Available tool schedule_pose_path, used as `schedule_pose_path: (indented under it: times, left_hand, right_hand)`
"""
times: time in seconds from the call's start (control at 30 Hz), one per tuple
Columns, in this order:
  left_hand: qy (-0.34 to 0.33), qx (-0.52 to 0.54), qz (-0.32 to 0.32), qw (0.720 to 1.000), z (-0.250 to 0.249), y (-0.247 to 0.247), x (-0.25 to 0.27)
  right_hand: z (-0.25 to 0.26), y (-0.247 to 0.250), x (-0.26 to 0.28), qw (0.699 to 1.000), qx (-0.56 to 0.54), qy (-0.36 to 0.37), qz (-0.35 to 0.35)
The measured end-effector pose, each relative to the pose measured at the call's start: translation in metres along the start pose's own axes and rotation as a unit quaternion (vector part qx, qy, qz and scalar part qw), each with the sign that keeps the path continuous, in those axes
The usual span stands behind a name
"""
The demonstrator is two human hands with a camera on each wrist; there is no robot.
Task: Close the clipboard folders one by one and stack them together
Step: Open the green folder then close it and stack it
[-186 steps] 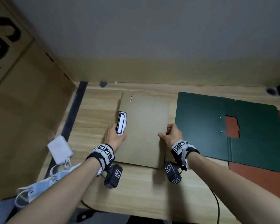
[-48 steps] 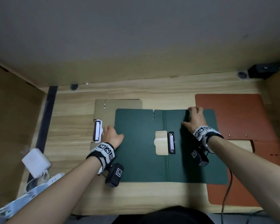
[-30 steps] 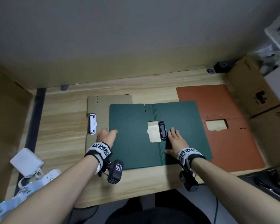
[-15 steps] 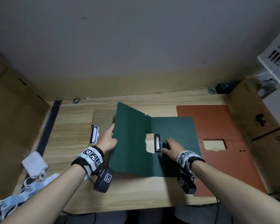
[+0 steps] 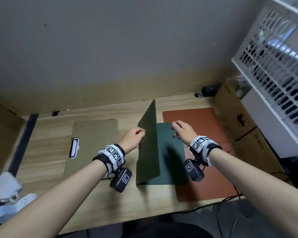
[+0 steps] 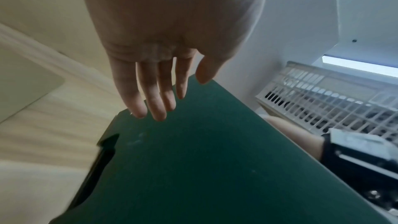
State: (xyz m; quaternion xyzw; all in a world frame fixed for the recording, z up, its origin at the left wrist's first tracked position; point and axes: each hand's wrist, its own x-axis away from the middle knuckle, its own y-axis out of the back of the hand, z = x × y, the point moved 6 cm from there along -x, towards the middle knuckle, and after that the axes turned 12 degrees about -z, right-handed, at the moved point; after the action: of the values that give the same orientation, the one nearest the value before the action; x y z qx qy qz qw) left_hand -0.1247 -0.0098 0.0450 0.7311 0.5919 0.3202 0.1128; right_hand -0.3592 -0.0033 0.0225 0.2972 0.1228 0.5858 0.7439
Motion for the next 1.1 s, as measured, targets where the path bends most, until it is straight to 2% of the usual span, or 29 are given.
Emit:
schedule_pose_path:
  times: [0.1, 0.23, 0.33, 0.47, 0.67, 0.87, 0.97, 1.0, 1.1]
  left_hand:
    - [0.033, -0.068, 0.017, 0.997, 0.035, -0.024, -0.009]
    - [0.115, -0.101, 0.026, 0.988, 0.094, -0.047, -0.012]
    - [0.154, -0.123, 0.027, 0.980, 0.130, -0.061, -0.004]
    - [0.183, -0.079, -0.033, 0.979, 0.151, -0.072, 0.002]
    - [0.243, -0.033, -0.071, 0.967, 0.159, -0.078, -0.002]
    - [0.260, 0.018, -0.044, 0.964, 0.173, -0.069, -0.009]
    - [0.260, 0.084, -0.026, 0.962, 0.179, -0.064, -0.005]
    - [0.260, 0.112, -0.021, 0.959, 0.181, -0.059, -0.003]
    - [0.252, 0.160, -0.032, 0.954, 0.192, -0.034, -0.003]
  right_hand:
    - [-0.021, -0.001, 0.006, 0.998, -0.021, -0.045, 0.034]
    - [-0.063, -0.004, 0.007, 0.992, 0.097, -0.084, 0.012]
    - [-0.099, -0.015, 0.007, 0.980, 0.168, -0.106, 0.026]
    - [-0.129, -0.029, 0.011, 0.967, 0.216, -0.136, 0.021]
    - [-0.136, -0.047, 0.016, 0.958, 0.219, -0.180, -0.028]
    - [-0.129, -0.056, 0.023, 0.956, 0.187, -0.213, -0.070]
    - [-0.135, -0.068, 0.024, 0.957, 0.168, -0.224, -0.073]
    - [-0.147, -0.077, 0.019, 0.958, 0.165, -0.223, -0.066]
    - [-0.136, -0.099, 0.020, 0.967, 0.157, -0.194, -0.057]
